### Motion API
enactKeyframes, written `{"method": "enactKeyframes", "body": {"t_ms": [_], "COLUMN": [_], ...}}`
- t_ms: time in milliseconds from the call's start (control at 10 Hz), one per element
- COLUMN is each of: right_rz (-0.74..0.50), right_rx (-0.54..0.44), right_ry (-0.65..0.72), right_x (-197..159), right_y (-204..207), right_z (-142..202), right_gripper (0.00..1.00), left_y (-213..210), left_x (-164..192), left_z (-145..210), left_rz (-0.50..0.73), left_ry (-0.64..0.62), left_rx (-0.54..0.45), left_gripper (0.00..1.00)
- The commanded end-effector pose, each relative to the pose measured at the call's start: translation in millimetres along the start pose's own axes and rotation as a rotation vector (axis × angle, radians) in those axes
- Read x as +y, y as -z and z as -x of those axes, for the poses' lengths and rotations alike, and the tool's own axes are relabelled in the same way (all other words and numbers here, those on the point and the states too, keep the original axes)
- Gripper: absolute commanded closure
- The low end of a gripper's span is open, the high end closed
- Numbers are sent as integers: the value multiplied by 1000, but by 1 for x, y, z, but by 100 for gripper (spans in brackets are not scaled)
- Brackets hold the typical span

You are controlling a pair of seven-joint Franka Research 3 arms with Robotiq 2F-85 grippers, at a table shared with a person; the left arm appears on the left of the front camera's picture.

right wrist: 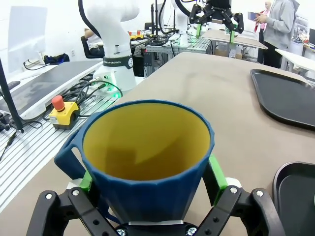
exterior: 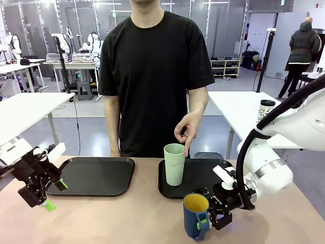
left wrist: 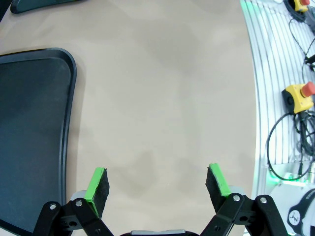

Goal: Sort and store the cups by type.
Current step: Pick up the Handle plastic cup and place it into the empty Flat Tray.

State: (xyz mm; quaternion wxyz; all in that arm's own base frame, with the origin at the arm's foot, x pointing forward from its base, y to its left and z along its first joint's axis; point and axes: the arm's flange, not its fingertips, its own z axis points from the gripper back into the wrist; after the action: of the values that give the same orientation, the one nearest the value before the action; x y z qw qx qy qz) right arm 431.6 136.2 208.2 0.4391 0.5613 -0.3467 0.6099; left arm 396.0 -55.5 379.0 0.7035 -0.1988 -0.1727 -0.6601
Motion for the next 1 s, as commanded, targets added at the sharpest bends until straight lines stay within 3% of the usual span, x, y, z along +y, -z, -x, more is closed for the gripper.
{"method": "enactKeyframes", "body": {"t_ms": [0, 300, 400, 500, 600, 700, 800, 900], "right_rz": [-29, -49, -52, -48, -53, -54, -52, -30], "right_rx": [0, -16, -9, -12, -18, -17, -17, -27], "right_ry": [-34, -43, -60, -54, -57, -54, -47, -40], "right_x": [0, -1, 0, 0, 0, 0, 0, 0], "right_y": [3, 5, 5, 5, 5, 5, 5, 6], "right_z": [11, 14, 15, 15, 16, 17, 17, 14], "right_gripper": [0, 0, 18, 18, 37, 23, 55, 38], "left_y": [3, 3, 3, 3, 3, 3, 3, 3], "left_x": [0, 0, 0, 0, 0, 0, 0, 0], "left_z": [1, 1, 1, 1, 1, 1, 1, 1], "left_rz": [-17, -17, -17, -17, -17, -17, -17, -17], "left_ry": [0, 0, 0, 0, 0, 0, 0, 0], "left_rx": [-4, -4, -4, -4, -4, -4, -4, -4], "left_gripper": [0, 0, 0, 0, 0, 0, 0, 0]}}
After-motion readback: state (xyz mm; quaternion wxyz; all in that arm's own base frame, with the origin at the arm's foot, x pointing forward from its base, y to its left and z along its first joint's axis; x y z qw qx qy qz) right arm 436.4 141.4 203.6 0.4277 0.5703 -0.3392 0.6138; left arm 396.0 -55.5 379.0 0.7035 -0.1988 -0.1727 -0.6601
